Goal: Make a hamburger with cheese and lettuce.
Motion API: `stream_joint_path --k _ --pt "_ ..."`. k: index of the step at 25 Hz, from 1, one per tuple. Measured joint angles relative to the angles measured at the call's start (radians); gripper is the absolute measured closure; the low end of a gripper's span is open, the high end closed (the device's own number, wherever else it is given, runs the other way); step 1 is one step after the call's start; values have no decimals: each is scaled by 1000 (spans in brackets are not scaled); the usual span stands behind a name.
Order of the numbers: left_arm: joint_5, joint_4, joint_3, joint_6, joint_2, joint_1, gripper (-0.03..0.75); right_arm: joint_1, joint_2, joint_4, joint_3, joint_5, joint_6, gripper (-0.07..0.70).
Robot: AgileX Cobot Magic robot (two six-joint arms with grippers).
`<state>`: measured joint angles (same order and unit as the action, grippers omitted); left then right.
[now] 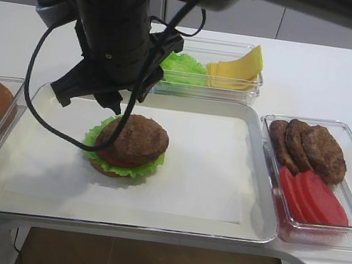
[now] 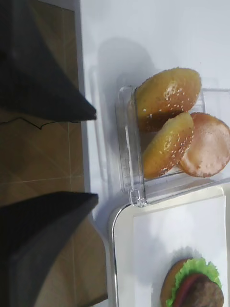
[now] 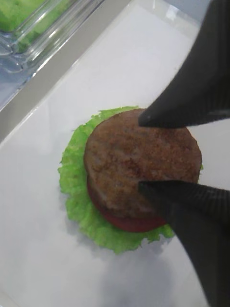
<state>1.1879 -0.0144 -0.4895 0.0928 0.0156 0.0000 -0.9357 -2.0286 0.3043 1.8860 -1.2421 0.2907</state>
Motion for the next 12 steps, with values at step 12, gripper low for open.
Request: stream_joint_path --k 12 --pt "0 0 0 0 0 0 358 22 4 -45 0 4 -36 237"
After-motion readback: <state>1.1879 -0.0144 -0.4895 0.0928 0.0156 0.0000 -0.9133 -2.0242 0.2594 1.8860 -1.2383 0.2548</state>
